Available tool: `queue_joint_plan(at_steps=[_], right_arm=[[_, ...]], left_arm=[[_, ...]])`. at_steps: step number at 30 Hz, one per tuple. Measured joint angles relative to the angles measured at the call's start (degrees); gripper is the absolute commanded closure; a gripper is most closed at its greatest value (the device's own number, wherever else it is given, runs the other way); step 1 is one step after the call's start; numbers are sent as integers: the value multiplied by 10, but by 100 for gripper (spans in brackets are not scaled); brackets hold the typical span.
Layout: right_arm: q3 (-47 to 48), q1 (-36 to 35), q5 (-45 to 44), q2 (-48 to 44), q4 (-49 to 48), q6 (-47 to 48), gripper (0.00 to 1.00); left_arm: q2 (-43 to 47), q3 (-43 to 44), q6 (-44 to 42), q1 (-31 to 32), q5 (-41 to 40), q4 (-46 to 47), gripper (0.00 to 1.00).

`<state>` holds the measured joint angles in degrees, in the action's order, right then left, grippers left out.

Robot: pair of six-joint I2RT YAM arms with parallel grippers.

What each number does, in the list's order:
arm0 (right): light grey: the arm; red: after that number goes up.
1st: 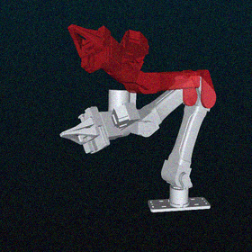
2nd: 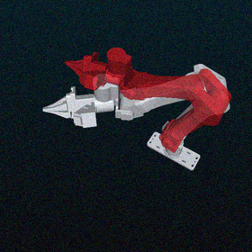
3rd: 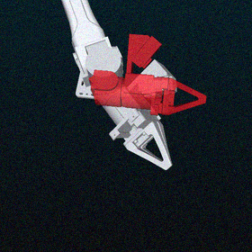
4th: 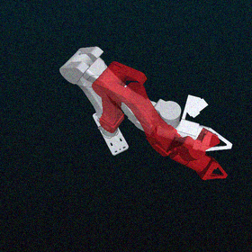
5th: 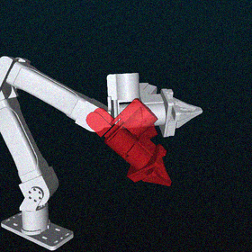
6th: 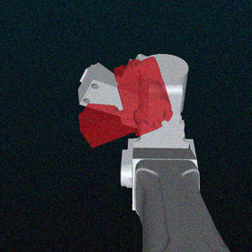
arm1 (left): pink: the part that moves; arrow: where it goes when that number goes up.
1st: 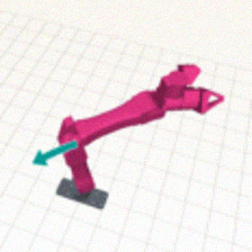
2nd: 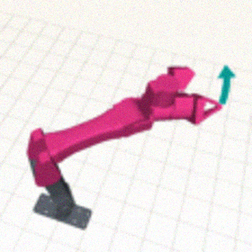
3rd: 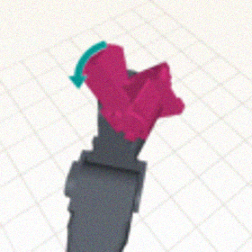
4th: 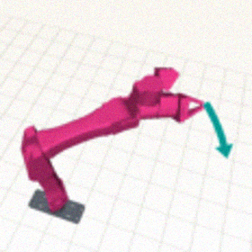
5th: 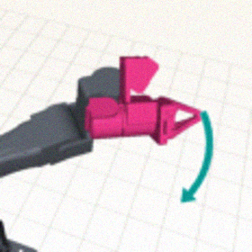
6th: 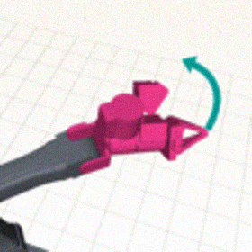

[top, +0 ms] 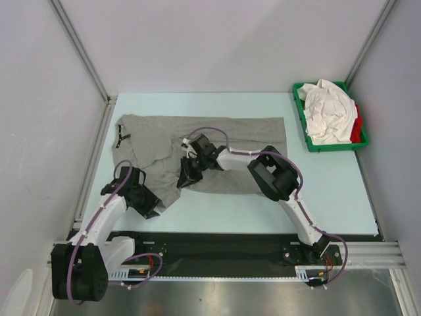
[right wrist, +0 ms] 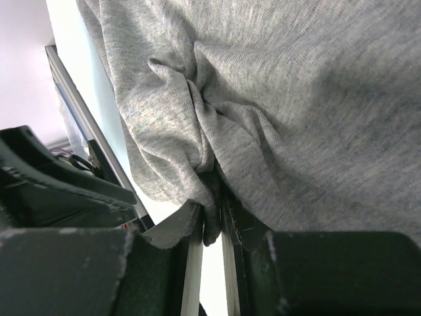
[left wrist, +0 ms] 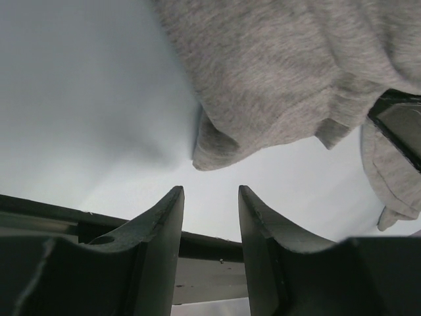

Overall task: Fold and stack the t-shirts
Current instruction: Fold the tshirt

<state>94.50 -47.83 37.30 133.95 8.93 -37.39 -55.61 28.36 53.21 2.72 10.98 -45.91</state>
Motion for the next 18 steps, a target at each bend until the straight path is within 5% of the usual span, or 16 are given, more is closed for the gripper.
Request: queue_joint_plan(at_steps=[18], right_arm=[[-19, 1, 12, -4, -24, -1, 79]], left_arm=[[-59, -6, 8, 10, -30, 34, 54]])
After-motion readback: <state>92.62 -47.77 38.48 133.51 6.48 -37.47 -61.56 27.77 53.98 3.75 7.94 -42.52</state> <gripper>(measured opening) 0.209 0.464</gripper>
